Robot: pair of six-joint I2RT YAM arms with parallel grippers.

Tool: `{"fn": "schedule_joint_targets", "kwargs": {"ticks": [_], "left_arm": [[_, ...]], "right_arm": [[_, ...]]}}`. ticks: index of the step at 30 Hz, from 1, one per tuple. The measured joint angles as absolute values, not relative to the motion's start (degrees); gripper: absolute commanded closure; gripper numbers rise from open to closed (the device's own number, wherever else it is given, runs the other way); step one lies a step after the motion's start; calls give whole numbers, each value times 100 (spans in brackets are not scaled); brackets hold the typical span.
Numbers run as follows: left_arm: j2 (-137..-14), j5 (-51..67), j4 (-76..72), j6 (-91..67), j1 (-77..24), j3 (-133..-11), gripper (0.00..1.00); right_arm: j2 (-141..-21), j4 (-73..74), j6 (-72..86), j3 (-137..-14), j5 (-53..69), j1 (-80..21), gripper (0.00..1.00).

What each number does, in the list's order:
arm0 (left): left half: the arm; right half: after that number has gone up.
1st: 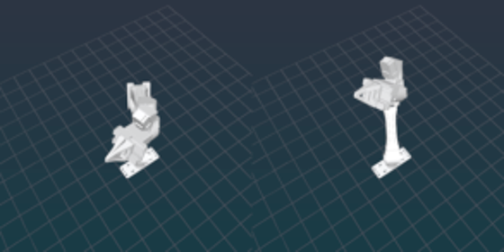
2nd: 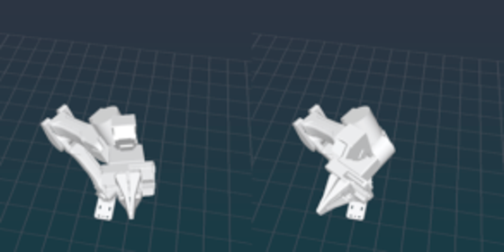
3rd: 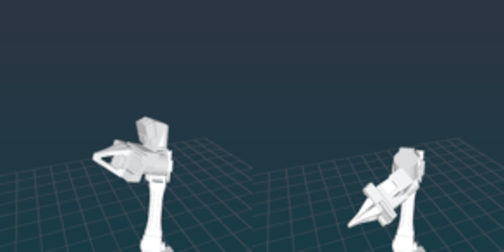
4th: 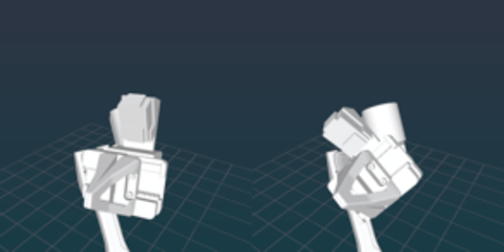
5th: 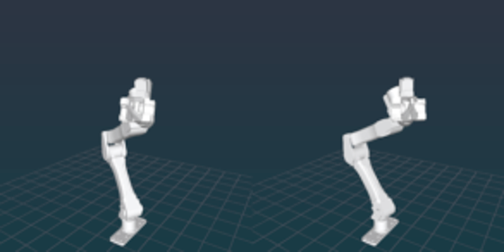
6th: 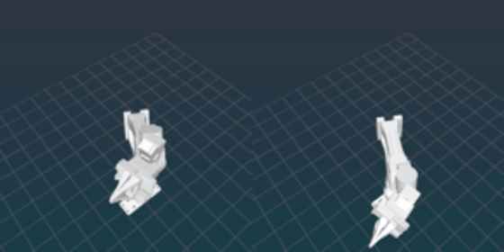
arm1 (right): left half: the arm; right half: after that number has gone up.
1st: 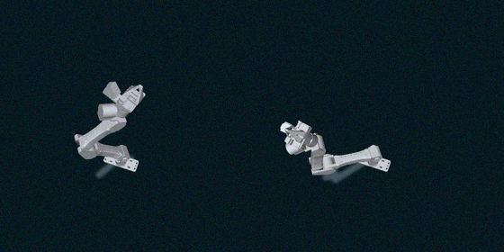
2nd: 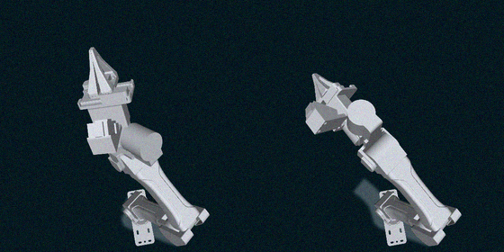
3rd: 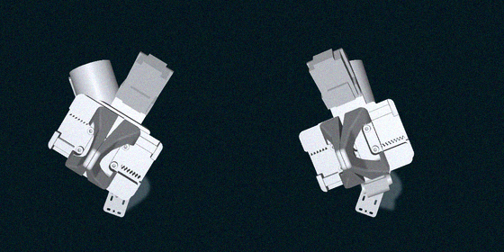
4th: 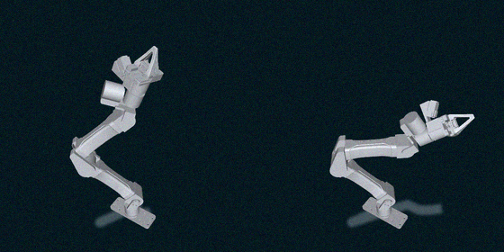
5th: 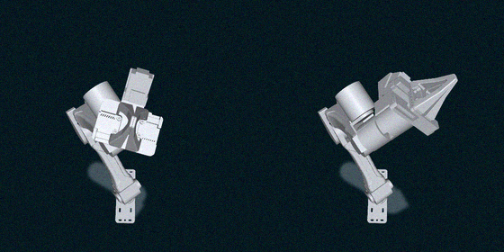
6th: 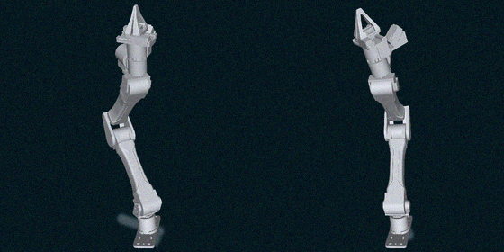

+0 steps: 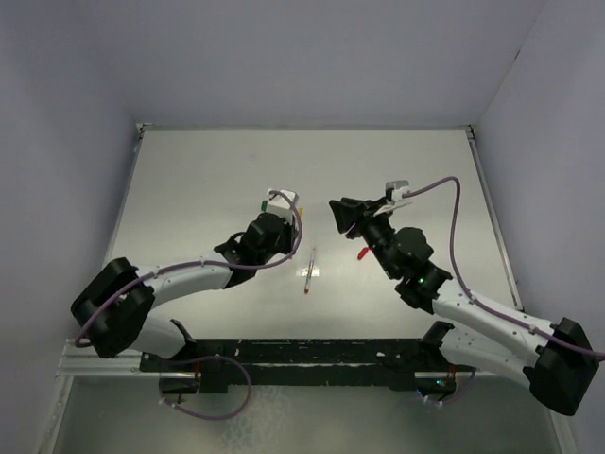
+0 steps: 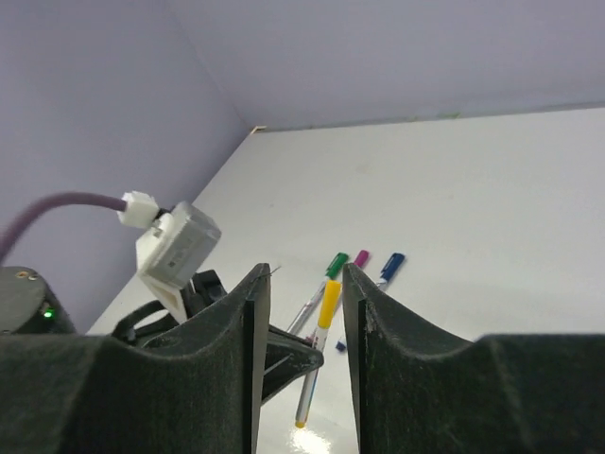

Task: Insert the pens into the pen caps

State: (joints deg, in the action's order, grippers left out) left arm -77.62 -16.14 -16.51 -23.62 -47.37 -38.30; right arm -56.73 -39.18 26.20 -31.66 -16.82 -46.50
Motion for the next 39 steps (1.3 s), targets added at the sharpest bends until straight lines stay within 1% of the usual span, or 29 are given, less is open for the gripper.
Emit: {"fn": "schedule_joint_targets", "kwargs": {"ticks": [6,15,23,26,28,35,39], "left_arm": [[-8899,-1608,-1000,-2333,-4486,-4775,100],[-10438,-1455,-349,-2285,-4202,-6425,99],[-11227,-1385,169,-2294,-4108,-7096,97],[-11334,-1385,259,-2294,-4062,-7199,96],[-11415,-1387,309,-2294,-4034,-7282,92],[-11712,-1389,438,-2322,-3955,-7540,75],[-11756,-1382,445,-2344,-3935,-7612,69]], "right_arm": [[-5085,-3006,2530,-3138,-2613,-4650,61],[-4860,-2161,2630,-2950,-3227,-4650,60],[-4888,-1833,2681,-2950,-3529,-4650,60],[-4958,-1820,2705,-2950,-3559,-4650,60],[-5039,-1804,2738,-2950,-3575,-4650,60],[-5240,-1778,2790,-2950,-3647,-4650,60],[-5317,-1778,2801,-2950,-3649,-4650,60]]}}
